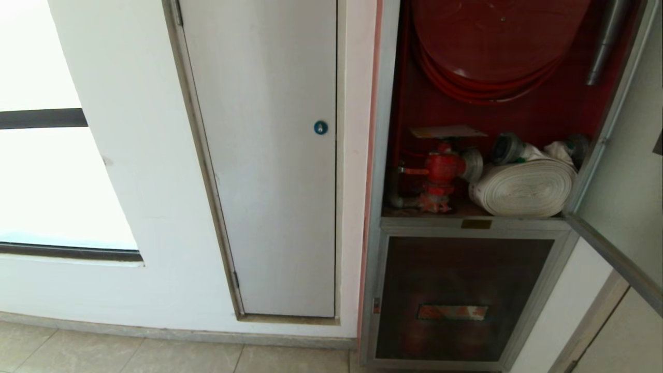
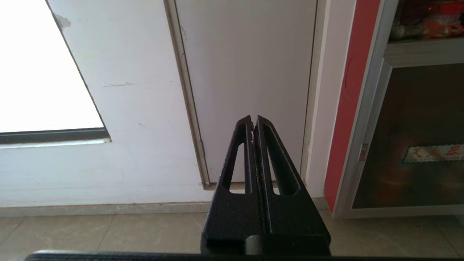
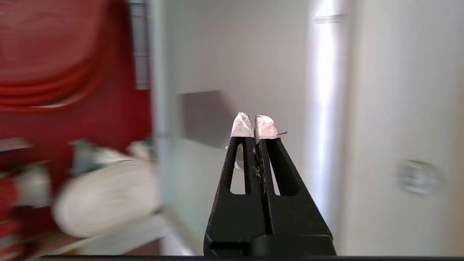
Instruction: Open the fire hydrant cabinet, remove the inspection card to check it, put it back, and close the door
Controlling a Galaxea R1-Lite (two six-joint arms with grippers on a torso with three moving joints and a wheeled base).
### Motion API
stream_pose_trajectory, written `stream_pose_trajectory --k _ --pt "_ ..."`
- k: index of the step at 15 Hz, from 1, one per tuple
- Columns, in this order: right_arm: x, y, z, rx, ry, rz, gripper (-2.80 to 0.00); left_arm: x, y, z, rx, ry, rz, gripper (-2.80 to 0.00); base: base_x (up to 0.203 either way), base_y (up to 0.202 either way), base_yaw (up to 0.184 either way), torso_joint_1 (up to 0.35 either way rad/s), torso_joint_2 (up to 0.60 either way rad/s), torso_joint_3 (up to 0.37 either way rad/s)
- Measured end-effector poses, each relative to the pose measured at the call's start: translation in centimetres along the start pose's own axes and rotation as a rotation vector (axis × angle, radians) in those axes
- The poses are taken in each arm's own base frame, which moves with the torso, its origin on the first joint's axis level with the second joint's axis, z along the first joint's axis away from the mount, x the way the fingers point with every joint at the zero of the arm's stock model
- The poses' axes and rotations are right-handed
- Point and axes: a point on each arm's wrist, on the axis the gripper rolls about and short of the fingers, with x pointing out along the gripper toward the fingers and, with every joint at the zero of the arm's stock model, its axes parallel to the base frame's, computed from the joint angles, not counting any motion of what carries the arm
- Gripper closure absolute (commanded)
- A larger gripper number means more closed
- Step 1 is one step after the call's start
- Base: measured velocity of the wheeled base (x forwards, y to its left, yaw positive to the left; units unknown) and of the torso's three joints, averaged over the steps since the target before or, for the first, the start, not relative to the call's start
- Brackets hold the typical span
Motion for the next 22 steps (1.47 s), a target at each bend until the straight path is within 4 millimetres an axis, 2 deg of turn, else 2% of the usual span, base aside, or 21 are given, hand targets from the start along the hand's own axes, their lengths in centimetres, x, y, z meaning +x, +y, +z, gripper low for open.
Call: stream_pose_trajectory --k 3,5,10,13,15,17,22 --pt "-2.5 -2.8 0.4 -0.021 0.015 -0.022 0.00 0.0 0.0 0.0 0.000 0.000 0.000 0.00 0.000 0.000 0.000 0.000 0.00 0.000" --pt "-4.0 -3.8 -0.1 -0.022 0.063 0.046 0.00 0.0 0.0 0.0 0.000 0.000 0.000 0.00 0.000 0.000 0.000 0.000 0.00 0.000" --pt "-8.4 -3.8 -4.9 0.010 0.175 0.545 0.00 0.0 0.0 0.0 0.000 0.000 0.000 0.00 0.000 0.000 0.000 0.000 0.00 0.000" --pt "-10.8 -3.7 -7.6 0.166 0.335 0.785 0.00 0.0 0.0 0.0 0.000 0.000 0.000 0.00 0.000 0.000 0.000 0.000 0.00 0.000" --pt "-11.4 -3.5 -8.5 0.283 0.391 0.853 0.00 0.0 0.0 0.0 0.000 0.000 0.000 0.00 0.000 0.000 0.000 0.000 0.00 0.000" --pt "-11.9 -3.2 -9.5 0.295 0.410 0.863 0.00 0.0 0.0 0.0 0.000 0.000 0.000 0.00 0.000 0.000 0.000 0.000 0.00 0.000" --pt "-12.2 -3.2 -10.4 0.262 0.464 0.839 0.00 0.0 0.0 0.0 0.000 0.000 0.000 0.00 0.000 0.000 0.000 0.000 0.00 0.000"
